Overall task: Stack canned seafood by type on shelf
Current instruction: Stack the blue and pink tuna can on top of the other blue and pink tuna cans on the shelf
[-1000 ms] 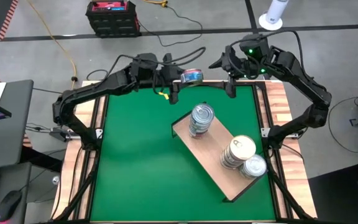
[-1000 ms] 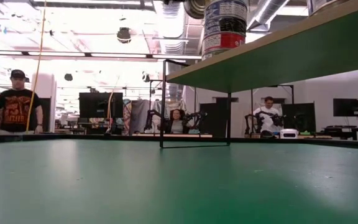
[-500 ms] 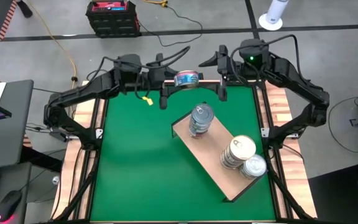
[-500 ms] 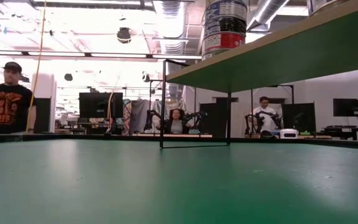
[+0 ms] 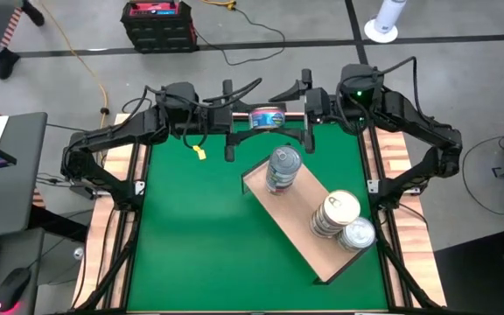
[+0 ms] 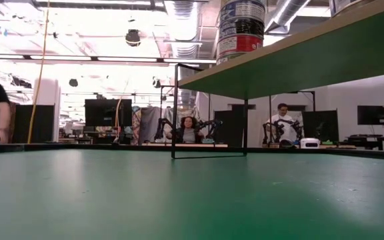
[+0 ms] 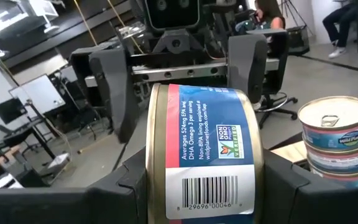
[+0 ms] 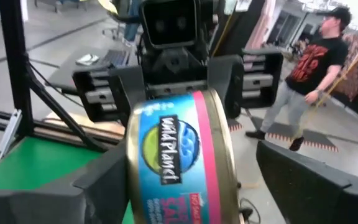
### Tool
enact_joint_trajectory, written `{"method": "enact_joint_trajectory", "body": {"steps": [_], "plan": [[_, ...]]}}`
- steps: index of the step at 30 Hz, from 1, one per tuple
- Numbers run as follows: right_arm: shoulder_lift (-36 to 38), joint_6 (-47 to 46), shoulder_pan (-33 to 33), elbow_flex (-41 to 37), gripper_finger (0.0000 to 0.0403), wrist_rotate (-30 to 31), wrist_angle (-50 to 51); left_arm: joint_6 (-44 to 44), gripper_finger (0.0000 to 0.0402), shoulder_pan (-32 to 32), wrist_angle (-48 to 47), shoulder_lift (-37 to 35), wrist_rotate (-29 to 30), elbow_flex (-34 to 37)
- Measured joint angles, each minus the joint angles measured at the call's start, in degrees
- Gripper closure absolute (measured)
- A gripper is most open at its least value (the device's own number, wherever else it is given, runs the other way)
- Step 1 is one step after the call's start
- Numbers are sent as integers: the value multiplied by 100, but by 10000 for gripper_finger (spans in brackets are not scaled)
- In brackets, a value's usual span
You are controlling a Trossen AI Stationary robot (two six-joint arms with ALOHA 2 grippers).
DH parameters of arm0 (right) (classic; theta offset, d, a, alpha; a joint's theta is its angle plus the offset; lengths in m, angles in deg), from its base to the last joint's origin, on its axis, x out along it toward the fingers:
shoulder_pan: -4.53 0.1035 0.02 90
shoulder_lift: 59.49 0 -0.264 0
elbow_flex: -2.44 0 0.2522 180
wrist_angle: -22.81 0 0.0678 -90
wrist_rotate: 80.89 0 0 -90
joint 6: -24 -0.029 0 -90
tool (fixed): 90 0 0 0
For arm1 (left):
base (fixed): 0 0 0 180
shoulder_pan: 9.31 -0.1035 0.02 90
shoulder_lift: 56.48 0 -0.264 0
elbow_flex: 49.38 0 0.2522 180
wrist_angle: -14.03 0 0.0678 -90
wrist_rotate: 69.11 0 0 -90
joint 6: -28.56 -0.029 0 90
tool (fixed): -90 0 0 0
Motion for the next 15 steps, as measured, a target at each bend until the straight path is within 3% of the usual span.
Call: {"method": "enact_joint_trajectory", "body": {"steps": [9,12,15], "plan": [[0,123,0,-2,151,-29,-33,124,212,50,-31,-2,330,-2],[4,121,-4,-2,182,-26,-3,203,190,68,-90,-2,603,-2],[83,124,-4,-9,185,-23,108,283,157,76,-109,-85,578,-2]]}}
